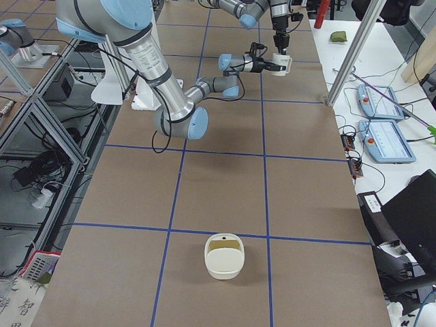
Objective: Left arm hands cup to right arm to dump lemon
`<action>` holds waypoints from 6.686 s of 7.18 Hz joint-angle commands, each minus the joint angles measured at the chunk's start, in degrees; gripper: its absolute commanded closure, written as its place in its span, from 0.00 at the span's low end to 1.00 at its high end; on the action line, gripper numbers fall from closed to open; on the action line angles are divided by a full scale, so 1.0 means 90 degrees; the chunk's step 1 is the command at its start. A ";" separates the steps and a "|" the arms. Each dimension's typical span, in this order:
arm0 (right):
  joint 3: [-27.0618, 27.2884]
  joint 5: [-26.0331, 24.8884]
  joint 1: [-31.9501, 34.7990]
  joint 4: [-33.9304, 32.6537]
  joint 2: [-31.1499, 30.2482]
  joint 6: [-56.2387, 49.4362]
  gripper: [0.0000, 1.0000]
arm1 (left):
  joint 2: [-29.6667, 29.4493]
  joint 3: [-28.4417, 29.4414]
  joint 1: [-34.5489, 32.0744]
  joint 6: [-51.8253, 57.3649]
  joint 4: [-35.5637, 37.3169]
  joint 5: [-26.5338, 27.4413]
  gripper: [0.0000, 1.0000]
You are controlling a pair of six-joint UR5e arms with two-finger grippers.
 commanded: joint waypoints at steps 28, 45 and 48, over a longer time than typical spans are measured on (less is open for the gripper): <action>0.3065 0.0939 0.0358 -0.3421 -0.1354 0.1695 0.00 | 0.1255 -0.0804 -0.0220 0.0986 0.0045 -0.0014 1.00; 0.2149 0.9639 0.6524 -0.7852 -0.3101 -0.1805 0.00 | 0.6286 -0.2975 -0.0914 0.5449 0.0007 0.0718 1.00; 0.2159 0.9609 0.6553 -0.7813 -0.3209 -0.1973 0.00 | 0.6159 -0.2603 -0.0905 0.5703 -0.0199 0.0698 0.84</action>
